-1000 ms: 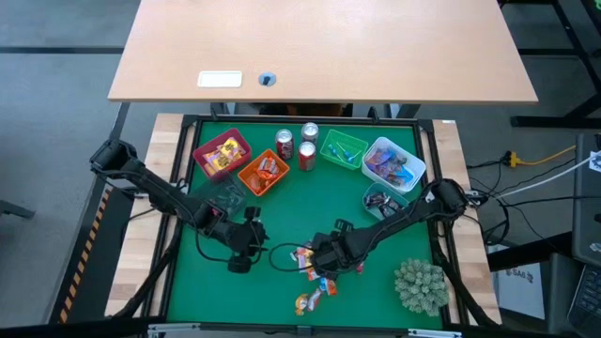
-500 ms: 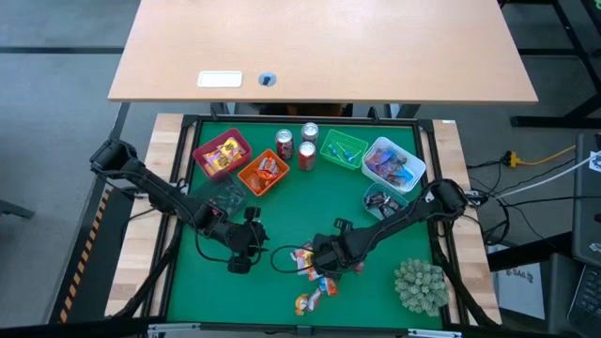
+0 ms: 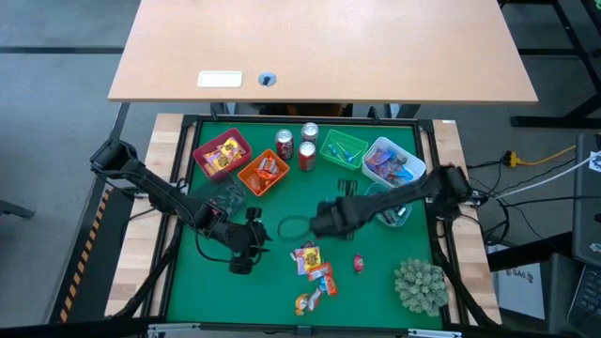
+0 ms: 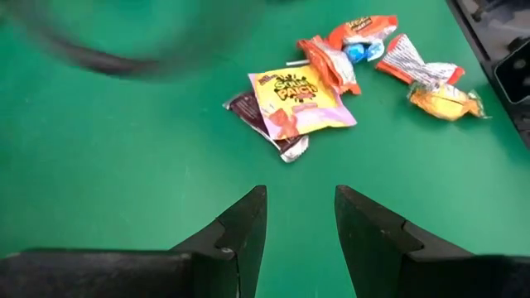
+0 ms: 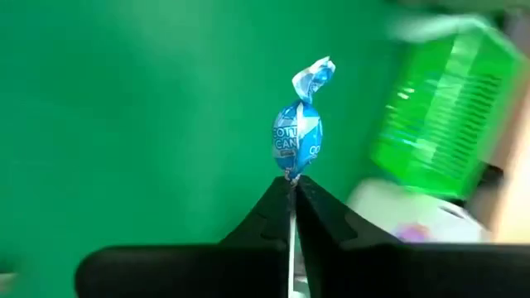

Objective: Sort candy
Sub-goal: Put the blue candy into the green bin, then put the yellow candy into the red bin

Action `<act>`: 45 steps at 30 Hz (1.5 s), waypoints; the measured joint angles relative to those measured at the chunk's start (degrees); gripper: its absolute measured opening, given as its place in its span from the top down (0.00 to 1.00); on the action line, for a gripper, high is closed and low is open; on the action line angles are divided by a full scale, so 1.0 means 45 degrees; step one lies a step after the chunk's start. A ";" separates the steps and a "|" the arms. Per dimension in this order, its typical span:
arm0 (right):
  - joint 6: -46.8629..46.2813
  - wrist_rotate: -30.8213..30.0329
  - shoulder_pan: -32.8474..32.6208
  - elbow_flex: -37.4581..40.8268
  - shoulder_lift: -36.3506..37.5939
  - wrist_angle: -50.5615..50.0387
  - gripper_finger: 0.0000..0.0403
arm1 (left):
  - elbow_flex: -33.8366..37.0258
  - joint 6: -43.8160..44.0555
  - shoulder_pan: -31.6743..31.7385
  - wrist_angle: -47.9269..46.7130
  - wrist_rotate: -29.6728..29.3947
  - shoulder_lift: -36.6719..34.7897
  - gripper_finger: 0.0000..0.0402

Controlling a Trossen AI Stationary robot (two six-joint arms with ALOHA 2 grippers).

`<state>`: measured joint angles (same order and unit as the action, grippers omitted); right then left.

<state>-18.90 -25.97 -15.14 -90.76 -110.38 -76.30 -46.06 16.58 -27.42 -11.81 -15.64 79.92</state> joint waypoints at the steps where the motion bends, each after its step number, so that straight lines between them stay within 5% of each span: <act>1: 0.0259 -0.0198 0.0325 0.0179 0.0319 -0.0056 0.97 | 0.0000 0.0000 0.0000 0.0029 -0.0062 0.0000 0.67; 14: 0.4432 -0.0278 0.5825 0.2140 0.2410 0.2206 0.97 | 0.0000 -0.0039 0.0029 0.1523 -0.1743 0.0000 0.67; 22: 0.5274 0.1910 0.8219 0.2544 0.2340 0.3723 0.95 | 0.0000 -0.0039 0.0029 0.1958 -0.1748 0.0000 0.67; 27: 0.5273 0.3488 0.8930 0.2551 0.2340 0.3735 0.95 | 0.0000 -0.0029 0.0029 0.2001 -0.1748 0.0000 0.67; 35: 0.5314 0.3781 0.9133 0.2551 0.2340 0.3737 0.93 | 0.0000 -0.0039 0.0029 0.3268 -0.1753 0.0000 0.67; 45: 0.5314 0.3700 0.9123 0.2547 0.2340 0.3757 0.64 | 0.0000 -0.0039 0.0199 0.4955 -0.1402 0.0000 0.66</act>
<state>5.02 -9.32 25.91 -79.30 -99.85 -59.40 -46.06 16.40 -26.52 10.49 -21.95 79.92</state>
